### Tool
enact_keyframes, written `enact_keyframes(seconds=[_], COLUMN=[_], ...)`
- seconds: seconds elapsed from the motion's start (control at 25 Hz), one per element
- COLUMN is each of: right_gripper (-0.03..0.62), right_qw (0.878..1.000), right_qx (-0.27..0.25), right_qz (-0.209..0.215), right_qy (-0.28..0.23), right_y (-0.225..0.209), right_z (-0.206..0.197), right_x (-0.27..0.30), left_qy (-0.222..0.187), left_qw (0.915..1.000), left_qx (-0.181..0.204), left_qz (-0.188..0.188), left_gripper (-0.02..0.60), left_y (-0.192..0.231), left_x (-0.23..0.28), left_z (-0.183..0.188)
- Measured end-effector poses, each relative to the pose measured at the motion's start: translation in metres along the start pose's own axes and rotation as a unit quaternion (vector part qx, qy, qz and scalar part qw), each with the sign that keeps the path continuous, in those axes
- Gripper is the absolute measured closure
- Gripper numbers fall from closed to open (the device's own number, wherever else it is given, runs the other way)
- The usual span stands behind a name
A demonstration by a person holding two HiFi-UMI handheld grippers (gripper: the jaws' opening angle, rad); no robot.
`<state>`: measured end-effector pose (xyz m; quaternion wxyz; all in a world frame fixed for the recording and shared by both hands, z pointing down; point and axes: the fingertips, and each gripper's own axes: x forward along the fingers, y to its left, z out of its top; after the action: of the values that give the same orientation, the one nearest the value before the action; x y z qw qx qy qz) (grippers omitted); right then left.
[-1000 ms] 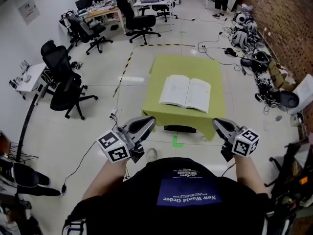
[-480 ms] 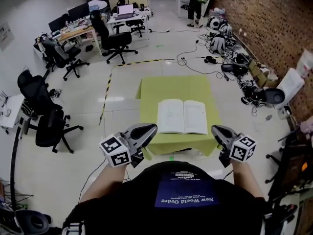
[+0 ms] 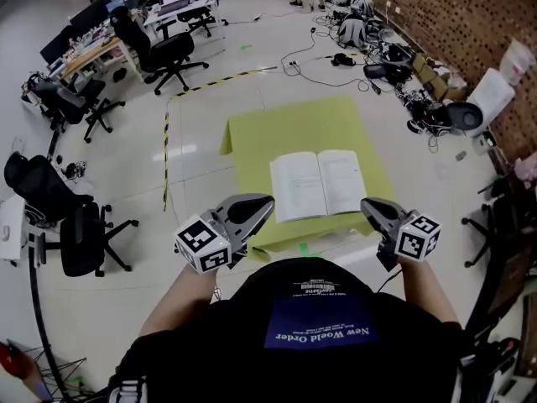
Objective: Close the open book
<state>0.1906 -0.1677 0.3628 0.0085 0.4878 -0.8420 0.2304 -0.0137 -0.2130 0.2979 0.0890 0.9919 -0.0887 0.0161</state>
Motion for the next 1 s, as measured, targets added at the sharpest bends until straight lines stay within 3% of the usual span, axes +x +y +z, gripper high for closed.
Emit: enact_keyframes(seconds=[0.24, 0.44, 0.72, 0.84, 1.0], right_gripper=[0.608, 0.608, 0.608, 0.608, 0.608], right_qw=[1.0, 0.998, 0.99, 0.99, 0.993], right_qx=[0.026, -0.017, -0.039, -0.041, -0.023], right_qz=[0.005, 0.059, 0.119, 0.113, 0.07], right_qy=[0.002, 0.02, 0.065, 0.078, 0.093], right_y=[-0.067, -0.123, -0.154, -0.156, -0.173], right_z=[-0.001, 0.011, -0.01, -0.027, -0.053], right_x=[0.003, 0.003, 0.034, 0.04, 0.042], left_qy=[0.049, 0.089, 0.188, 0.248, 0.287], left_qw=[0.9987, 0.9953, 0.9782, 0.9649, 0.9558], left_qx=[0.009, 0.004, -0.029, -0.025, -0.018], left_qz=[0.014, 0.039, 0.082, 0.083, 0.061], left_gripper=[0.574, 0.574, 0.574, 0.574, 0.574], left_y=[0.025, 0.026, 0.058, 0.074, 0.093], left_x=[0.07, 0.152, 0.206, 0.219, 0.234], left_z=[-0.016, -0.022, -0.086, -0.134, -0.182])
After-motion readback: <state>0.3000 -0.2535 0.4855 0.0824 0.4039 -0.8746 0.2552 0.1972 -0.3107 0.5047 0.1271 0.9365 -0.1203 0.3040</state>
